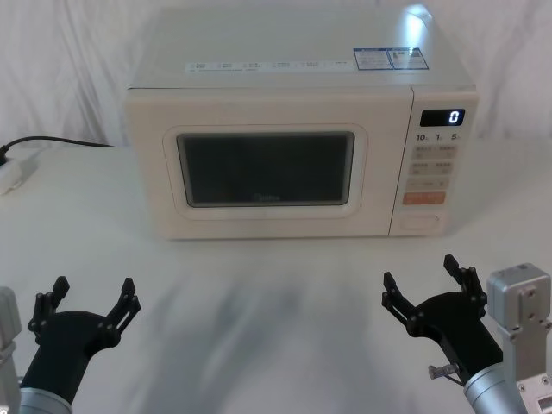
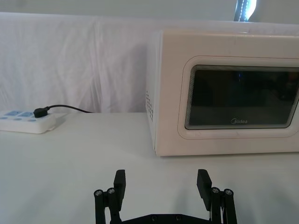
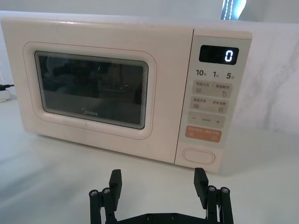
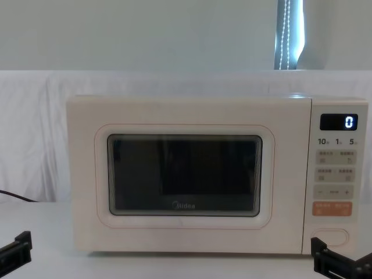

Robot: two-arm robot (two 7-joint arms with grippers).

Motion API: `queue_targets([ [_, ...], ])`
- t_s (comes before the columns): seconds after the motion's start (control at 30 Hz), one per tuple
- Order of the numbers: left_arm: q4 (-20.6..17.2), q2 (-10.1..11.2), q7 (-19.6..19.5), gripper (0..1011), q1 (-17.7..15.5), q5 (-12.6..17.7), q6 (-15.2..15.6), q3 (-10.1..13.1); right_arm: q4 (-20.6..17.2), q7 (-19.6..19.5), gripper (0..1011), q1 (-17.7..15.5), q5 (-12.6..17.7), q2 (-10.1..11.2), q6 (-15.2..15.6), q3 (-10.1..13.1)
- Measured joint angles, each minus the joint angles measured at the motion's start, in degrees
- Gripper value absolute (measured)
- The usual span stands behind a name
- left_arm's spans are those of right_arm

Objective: Press the button to open the microwave door with one hand; close the microwave door with the other hand.

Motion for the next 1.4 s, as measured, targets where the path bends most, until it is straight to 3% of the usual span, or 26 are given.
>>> queue_targets([
  [0.73, 0.00, 0.00, 0.00, 1001, 0.00, 0.00, 0.00, 0.00, 0.00, 0.00, 996, 0.00, 0.00, 0.00, 0.00, 0.00],
  [1.1, 0.00, 0.00, 0.00, 1001, 0.00, 0.00, 0.00, 0.00, 0.00, 0.00, 757, 0.00, 0.00, 0.00, 0.00, 0.00],
  [1.4, 0.00, 0.00, 0.00, 1001, 0.00, 0.00, 0.00, 0.00, 0.00, 0.00, 442, 0.00, 0.00, 0.00, 0.00, 0.00],
])
